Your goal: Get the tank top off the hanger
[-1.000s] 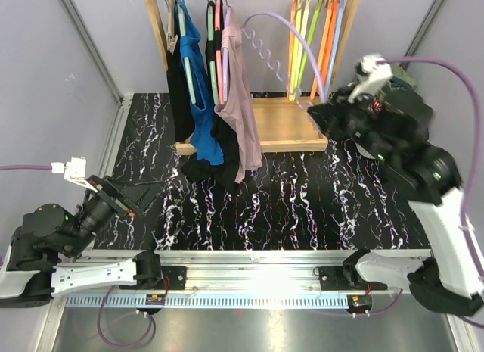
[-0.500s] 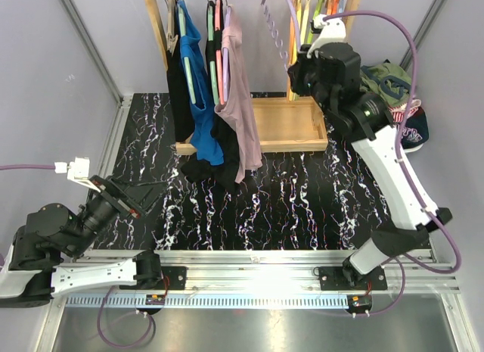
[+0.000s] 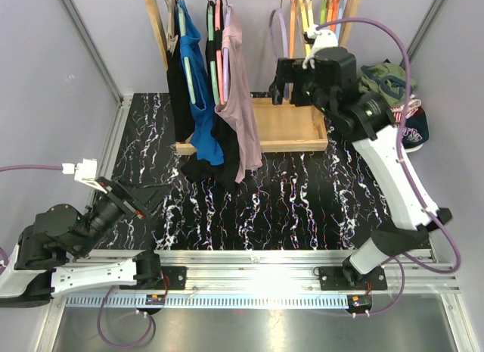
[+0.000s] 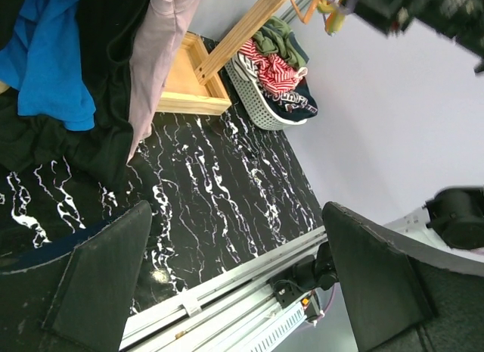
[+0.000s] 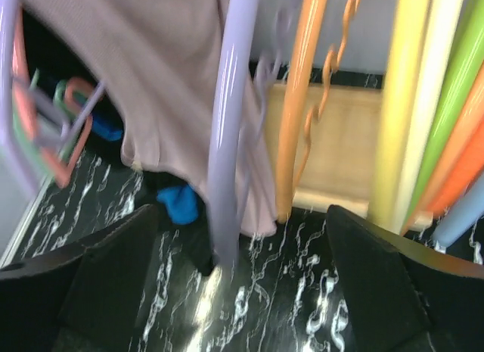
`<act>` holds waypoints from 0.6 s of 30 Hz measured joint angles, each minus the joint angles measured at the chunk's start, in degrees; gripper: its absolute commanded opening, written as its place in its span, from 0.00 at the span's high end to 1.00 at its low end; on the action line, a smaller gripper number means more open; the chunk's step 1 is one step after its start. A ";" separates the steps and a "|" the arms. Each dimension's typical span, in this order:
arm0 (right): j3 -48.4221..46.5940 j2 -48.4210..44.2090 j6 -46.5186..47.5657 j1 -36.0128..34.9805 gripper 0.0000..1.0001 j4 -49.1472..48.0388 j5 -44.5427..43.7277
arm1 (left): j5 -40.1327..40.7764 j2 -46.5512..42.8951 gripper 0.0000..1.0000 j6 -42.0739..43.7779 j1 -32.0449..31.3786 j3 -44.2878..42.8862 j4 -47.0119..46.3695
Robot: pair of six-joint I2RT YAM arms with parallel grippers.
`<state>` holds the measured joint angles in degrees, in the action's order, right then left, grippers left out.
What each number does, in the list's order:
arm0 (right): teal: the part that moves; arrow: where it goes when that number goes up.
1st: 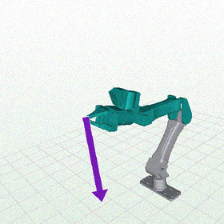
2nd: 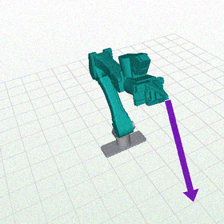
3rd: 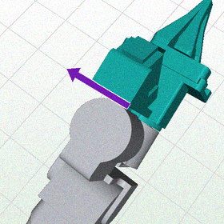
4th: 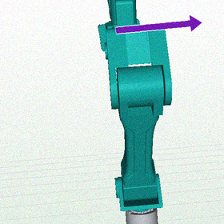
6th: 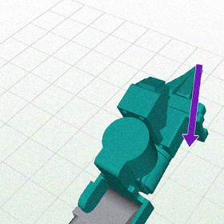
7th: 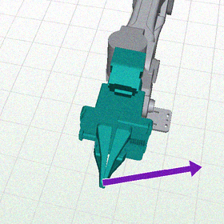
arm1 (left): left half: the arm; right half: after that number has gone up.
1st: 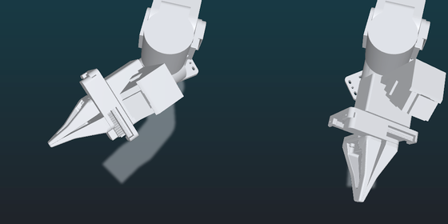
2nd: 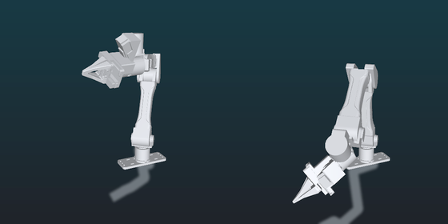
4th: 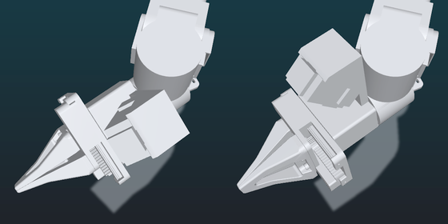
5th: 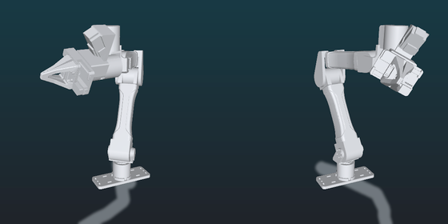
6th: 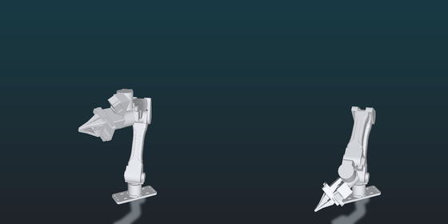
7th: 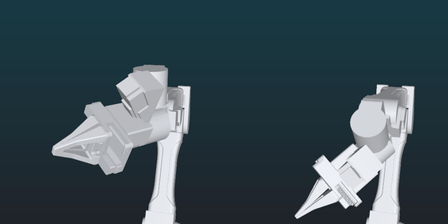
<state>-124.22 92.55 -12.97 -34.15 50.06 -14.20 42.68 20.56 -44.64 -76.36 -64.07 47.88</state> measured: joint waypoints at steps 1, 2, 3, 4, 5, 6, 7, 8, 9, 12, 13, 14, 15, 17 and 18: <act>2.73 -2.51 -0.24 0.00 0.00 -0.04 1.77 | -0.09 0.00 0.01 0.00 0.00 0.00 -0.22; 5.68 -5.40 -0.63 0.02 0.00 0.42 3.06 | -0.33 0.00 0.01 0.00 0.00 0.00 -0.52; 9.01 -8.79 -1.01 0.02 0.00 0.44 4.79 | -0.48 0.00 0.01 0.02 0.00 0.13 -1.16; 12.39 -12.61 -1.42 0.02 0.00 0.55 6.49 | -0.66 0.02 0.01 0.02 0.00 0.37 -1.77; 15.06 -15.69 -1.79 0.02 0.00 0.59 8.35 | -0.92 0.00 0.01 0.09 0.00 0.85 -2.67; 18.12 -19.69 -2.32 0.02 0.00 0.87 10.49 | -1.22 0.00 0.01 0.17 0.00 1.46 -3.58; 21.05 -23.69 -2.80 0.02 0.00 1.01 12.72 | -1.64 -0.07 0.01 0.24 0.00 2.58 -4.87; 23.67 -27.85 -3.54 0.02 0.00 1.60 15.04 | -2.14 -0.15 0.01 0.22 0.00 3.98 -6.08; 25.22 -30.18 -4.09 0.02 0.00 2.12 16.76 | -2.43 -0.20 0.01 0.20 0.00 5.01 -6.51; 32.41 -39.80 -6.91 0.02 0.00 3.06 21.42 | -3.17 -0.26 0.01 0.04 0.00 8.37 -8.66; 34.75 -41.99 -7.65 0.02 0.00 2.75 22.08 | -3.58 -0.26 0.01 -0.02 0.00 9.35 -9.46; 37.46 -44.41 -8.57 0.02 0.00 3.21 22.69 | -3.96 -0.17 0.01 -0.04 0.00 10.12 -10.03; 40.11 -46.49 -9.57 0.02 0.00 3.39 22.91 | -4.37 -0.02 0.01 -0.04 0.00 10.51 -10.32; 43.76 -49.48 -10.95 0.02 0.00 4.02 22.80 | -5.05 0.90 0.01 -0.02 0.00 10.60 -11.13; 45.00 -50.90 -11.65 0.02 0.00 4.37 22.60 | -5.33 1.57 0.01 0.00 0.00 10.56 -11.72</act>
<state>-79.22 41.65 -24.62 -34.13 54.43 8.40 37.34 22.13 -44.64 -76.36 -53.52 36.16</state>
